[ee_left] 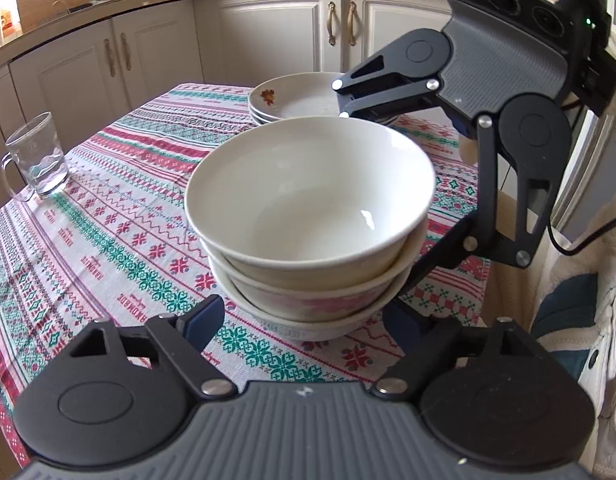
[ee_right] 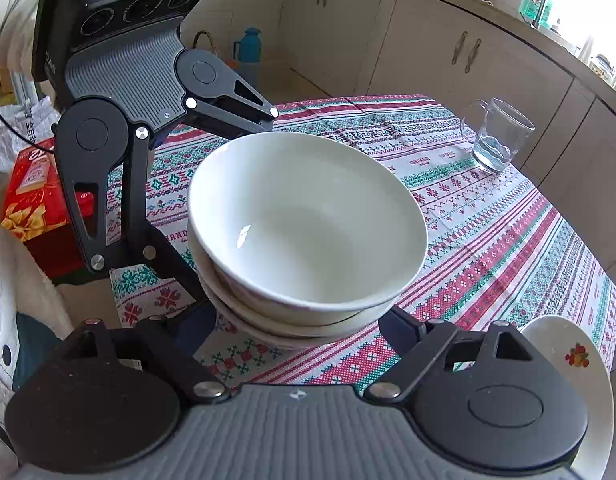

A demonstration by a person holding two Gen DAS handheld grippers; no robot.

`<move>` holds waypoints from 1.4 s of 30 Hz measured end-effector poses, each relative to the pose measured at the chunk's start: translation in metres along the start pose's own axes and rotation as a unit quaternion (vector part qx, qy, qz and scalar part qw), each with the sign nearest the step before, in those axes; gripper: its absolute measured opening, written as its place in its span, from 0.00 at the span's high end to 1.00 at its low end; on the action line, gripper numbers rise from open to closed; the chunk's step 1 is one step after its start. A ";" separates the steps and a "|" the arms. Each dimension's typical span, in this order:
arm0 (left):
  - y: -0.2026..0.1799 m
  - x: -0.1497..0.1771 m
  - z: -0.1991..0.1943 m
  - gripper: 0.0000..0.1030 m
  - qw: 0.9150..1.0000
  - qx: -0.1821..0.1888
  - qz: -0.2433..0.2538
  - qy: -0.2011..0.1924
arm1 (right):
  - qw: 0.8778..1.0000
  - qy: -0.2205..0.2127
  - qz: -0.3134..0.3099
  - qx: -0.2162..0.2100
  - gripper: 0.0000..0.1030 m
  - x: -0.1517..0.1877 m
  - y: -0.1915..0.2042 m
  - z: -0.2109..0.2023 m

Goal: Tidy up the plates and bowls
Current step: 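Grip the bowl stack from opposite sides with the left tool while the right tool grips it too, then lift the bowl stack with the left tool while the right tool lifts it too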

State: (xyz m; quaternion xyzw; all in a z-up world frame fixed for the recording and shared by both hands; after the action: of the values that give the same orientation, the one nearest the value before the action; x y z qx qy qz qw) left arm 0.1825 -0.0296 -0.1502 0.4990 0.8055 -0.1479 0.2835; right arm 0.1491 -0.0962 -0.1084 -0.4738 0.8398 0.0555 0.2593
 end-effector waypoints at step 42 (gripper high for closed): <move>0.009 -0.004 0.006 0.19 0.995 0.083 0.046 0.004 | 0.997 0.026 -0.009 -0.071 0.13 -0.006 -0.009 0.013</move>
State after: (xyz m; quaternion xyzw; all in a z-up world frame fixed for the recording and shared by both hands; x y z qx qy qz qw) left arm 0.1940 -0.0318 -0.1518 0.5580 0.7675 -0.1993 0.2446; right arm 0.1640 -0.0920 -0.1155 -0.4996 0.8360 0.1005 0.2036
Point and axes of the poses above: each gripper's, at about its wrist camera, not at the fingertips, and z roughly the way its jaws point, y to its left, x to its underside, the point moved 10 cm from there along z, roughly the way its jaws point, and after that the axes turned 7 degrees about y, right-handed, at the moved point
